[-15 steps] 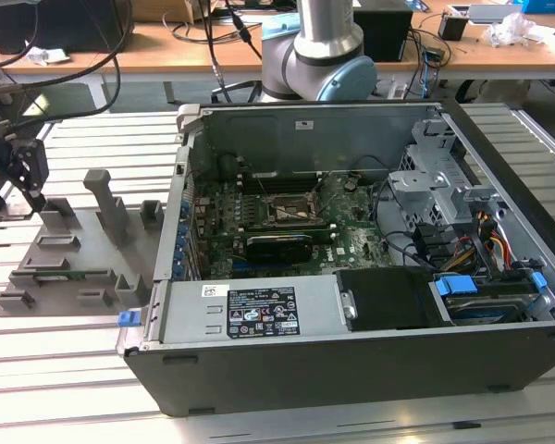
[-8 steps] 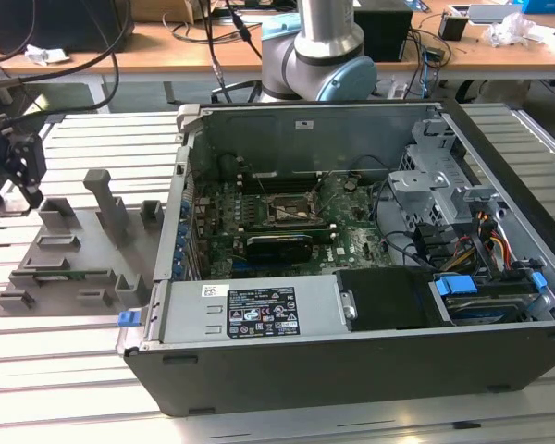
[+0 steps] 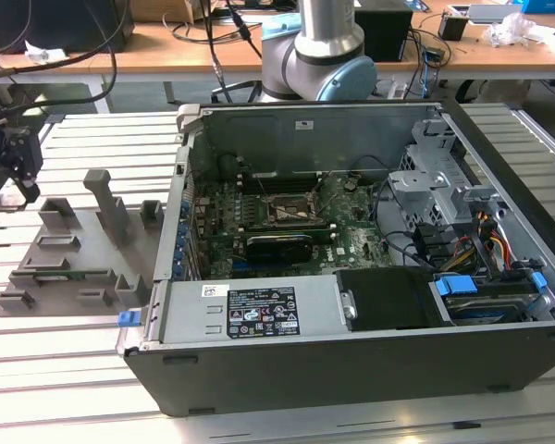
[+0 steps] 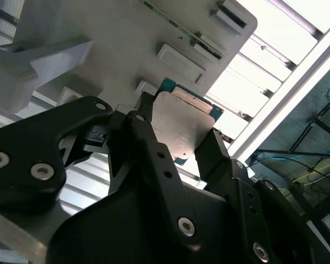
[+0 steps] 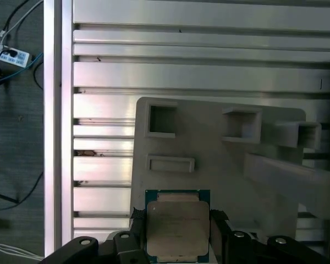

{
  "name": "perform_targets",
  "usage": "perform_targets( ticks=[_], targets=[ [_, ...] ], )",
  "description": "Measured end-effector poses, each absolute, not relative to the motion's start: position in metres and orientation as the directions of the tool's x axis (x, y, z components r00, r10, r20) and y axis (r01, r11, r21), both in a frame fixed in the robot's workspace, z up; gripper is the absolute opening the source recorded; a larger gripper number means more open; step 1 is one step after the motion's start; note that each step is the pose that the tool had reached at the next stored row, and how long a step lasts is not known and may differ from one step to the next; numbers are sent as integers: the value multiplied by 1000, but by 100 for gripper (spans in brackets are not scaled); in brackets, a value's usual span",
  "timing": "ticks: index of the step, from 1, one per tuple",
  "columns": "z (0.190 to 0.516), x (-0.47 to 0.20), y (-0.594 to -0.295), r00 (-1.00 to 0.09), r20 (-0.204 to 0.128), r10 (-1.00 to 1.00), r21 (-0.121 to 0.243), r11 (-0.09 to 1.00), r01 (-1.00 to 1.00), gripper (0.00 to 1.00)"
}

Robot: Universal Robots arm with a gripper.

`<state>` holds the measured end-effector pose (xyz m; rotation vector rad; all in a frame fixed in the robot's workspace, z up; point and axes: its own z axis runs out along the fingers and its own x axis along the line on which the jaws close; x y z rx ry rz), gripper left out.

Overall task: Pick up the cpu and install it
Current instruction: 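Pick up the cpu and move it towards the insertion slot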

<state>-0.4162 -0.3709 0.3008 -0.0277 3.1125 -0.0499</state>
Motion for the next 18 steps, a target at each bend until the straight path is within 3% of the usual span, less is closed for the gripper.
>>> perform_targets(
  ticks=[18],
  targets=[
    [323,-416,-371,-999,-28,-18,-32,999,-17,55]
  ],
)
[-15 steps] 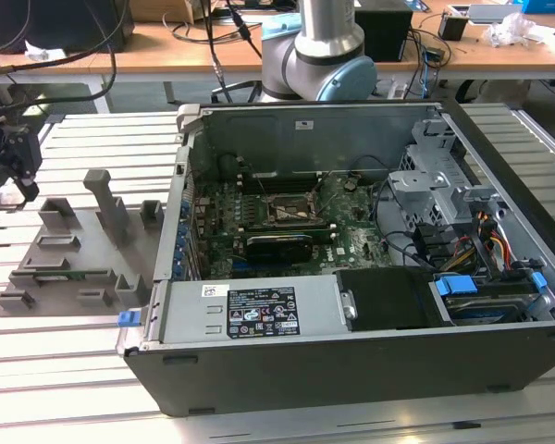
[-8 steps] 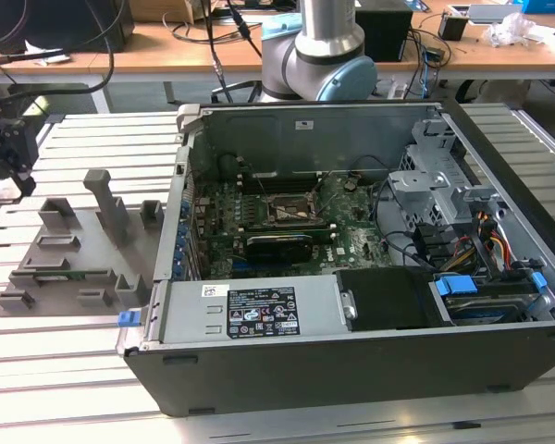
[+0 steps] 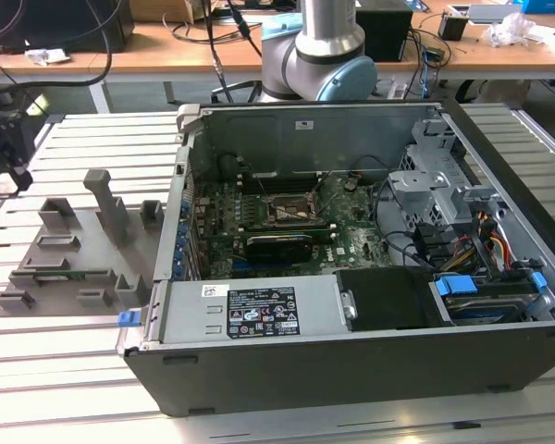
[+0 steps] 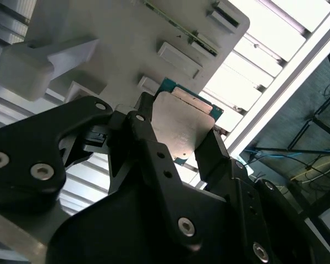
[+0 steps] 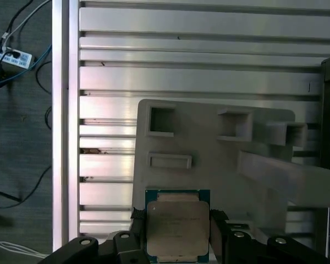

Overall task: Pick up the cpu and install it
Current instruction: 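Pick up the cpu and move it towards the insertion slot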

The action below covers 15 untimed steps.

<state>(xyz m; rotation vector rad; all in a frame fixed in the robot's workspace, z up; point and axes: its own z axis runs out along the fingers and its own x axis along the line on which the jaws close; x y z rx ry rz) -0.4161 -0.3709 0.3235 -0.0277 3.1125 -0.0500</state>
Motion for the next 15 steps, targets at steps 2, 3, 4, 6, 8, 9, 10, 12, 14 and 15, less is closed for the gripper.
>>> perform_targets(
  ticks=[2,3,4,6,8,9,10,12,14,15],
  targets=[
    [327,-416,-371,-999,-28,-18,-32,999,-17,55],
    [328,-416,-371,-999,-28,-18,-32,999,-17,55],
    [329,-416,-371,-999,-28,-18,-32,999,-17,55],
    [332,-416,-371,-999,-28,-18,-32,999,-17,55],
    [334,-416,-371,-999,-28,-18,-32,999,-17,55],
    [336,-416,-371,-999,-28,-18,-32,999,-17,55],
    [337,-416,-371,-999,-28,-18,-32,999,-17,55],
    [340,-416,-371,-999,-28,-18,-32,999,-17,55],
    [342,-416,-371,-999,-28,-18,-32,999,-17,55],
    [344,-416,-371,-999,-28,-18,-32,999,-17,55]
  ],
)
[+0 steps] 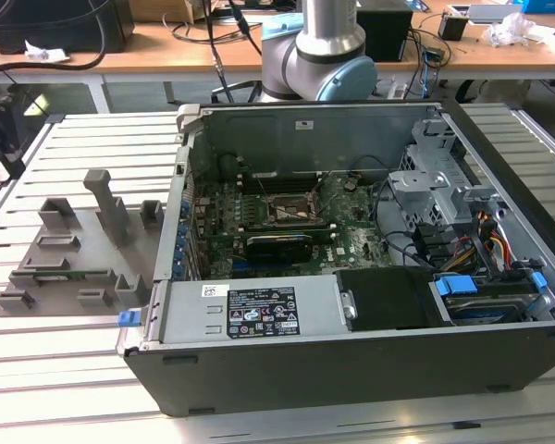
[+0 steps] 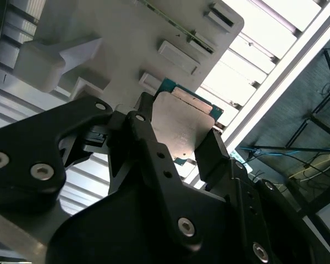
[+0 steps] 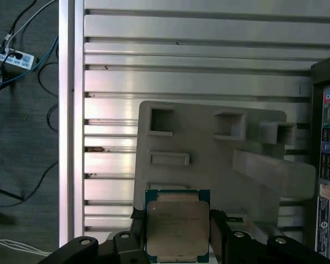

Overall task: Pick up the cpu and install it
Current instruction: 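Pick up the cpu and move it towards the insertion slot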

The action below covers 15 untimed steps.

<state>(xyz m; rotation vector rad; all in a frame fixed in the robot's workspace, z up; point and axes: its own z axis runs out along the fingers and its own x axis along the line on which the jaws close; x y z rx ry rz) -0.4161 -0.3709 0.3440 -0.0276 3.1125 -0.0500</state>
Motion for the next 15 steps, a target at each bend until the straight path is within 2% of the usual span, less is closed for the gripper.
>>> perform_targets(
  ticks=[15],
  targets=[
    [365,-416,-371,-999,-28,-18,-32,999,-17,55]
  ],
)
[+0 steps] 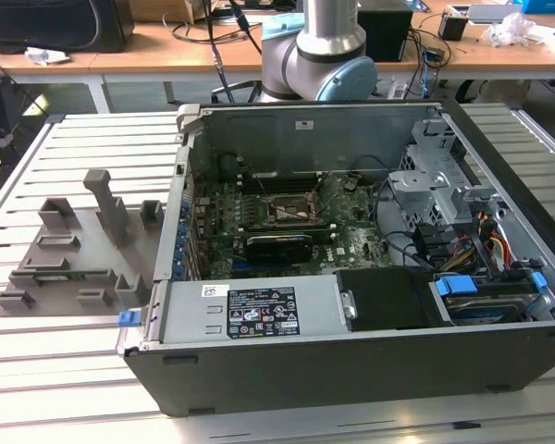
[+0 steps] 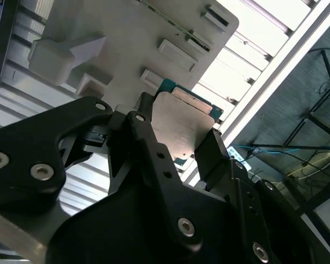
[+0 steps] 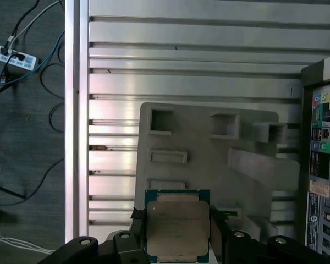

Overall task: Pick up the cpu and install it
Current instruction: 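Pick up the cpu and move it towards the insertion slot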

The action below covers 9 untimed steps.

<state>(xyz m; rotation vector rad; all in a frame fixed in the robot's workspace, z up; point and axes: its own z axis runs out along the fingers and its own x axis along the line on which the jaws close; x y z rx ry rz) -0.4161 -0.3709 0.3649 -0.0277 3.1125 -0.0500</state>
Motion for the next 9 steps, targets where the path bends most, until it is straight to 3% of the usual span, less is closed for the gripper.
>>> perform_targets(
  ticks=[9],
  targets=[
    [382,-416,-371,-999,-28,-18,-32,999,-17,55]
  ],
)
